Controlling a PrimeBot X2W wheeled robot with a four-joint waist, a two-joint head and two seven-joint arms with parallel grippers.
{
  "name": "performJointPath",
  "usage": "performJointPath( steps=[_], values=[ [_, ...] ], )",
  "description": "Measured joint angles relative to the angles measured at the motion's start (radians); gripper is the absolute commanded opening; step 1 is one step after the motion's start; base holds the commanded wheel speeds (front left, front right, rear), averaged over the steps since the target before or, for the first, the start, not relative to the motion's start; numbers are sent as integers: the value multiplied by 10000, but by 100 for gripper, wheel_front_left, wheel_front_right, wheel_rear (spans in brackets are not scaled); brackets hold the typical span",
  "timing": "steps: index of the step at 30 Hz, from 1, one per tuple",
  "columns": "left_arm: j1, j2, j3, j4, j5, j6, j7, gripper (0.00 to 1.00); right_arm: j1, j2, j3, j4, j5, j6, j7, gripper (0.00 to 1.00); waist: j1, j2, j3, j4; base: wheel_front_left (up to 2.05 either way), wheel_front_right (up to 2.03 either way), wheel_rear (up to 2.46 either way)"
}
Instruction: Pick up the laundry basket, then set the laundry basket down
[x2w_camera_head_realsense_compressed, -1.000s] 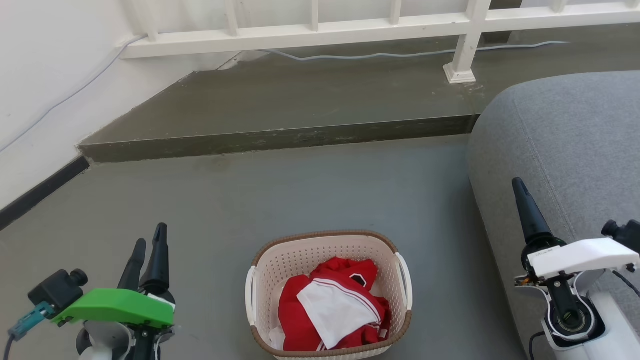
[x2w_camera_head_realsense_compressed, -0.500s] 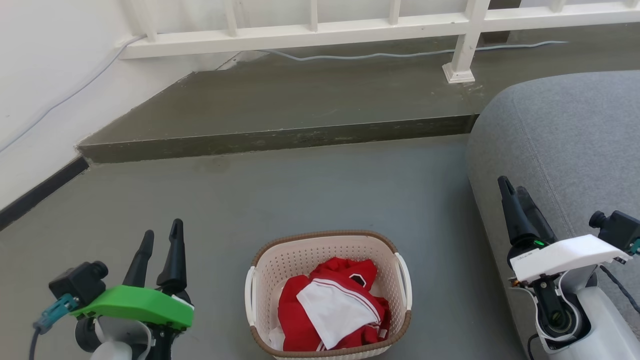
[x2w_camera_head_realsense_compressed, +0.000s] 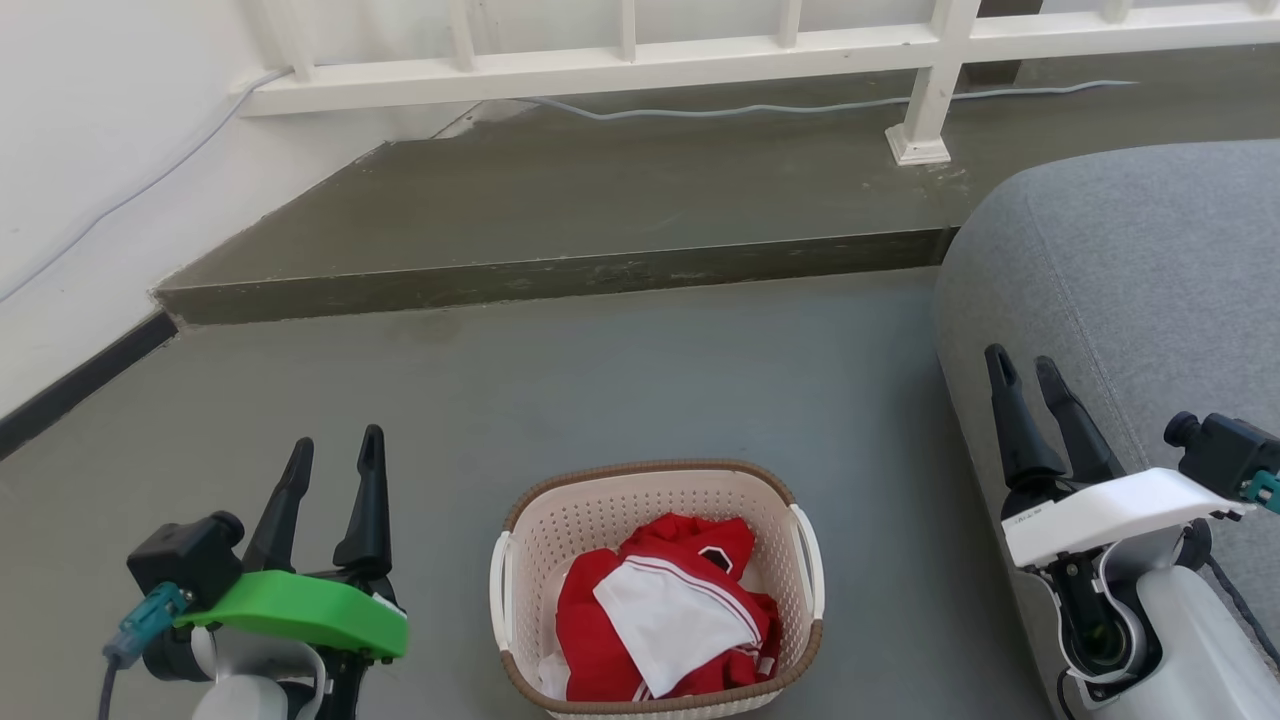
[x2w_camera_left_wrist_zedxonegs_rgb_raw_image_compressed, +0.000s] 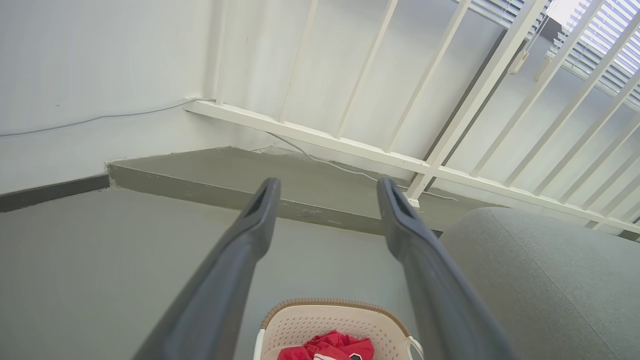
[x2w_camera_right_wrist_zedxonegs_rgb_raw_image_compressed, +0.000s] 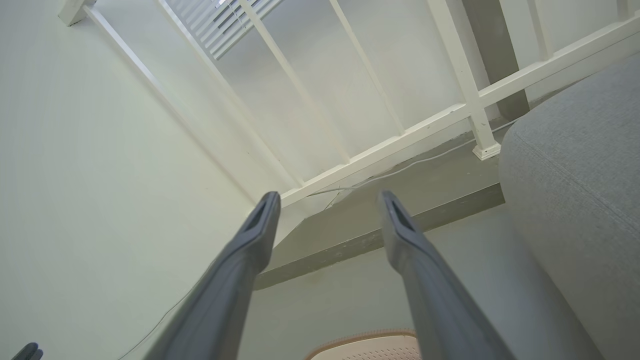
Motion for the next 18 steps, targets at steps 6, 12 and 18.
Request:
performJointPath(
  steps=[6, 12, 18],
  values=[
    [0, -6, -71, -86, 802, 0, -213, 100, -98, 8, 104, -86, -800, -12, -240, 100, 0, 0, 15, 6, 0, 0, 0],
    [0, -10, -211, -242, 1605, -2, -414, 100, -98, 21, 198, -123, -1534, -12, -433, 100, 0, 0, 38, 16, 0, 0, 0],
    [0, -13, -257, -349, 2347, -10, -640, 100, -100, 29, 230, -178, -2242, -10, -652, 100, 0, 0, 64, 24, 0, 0, 0]
  ],
)
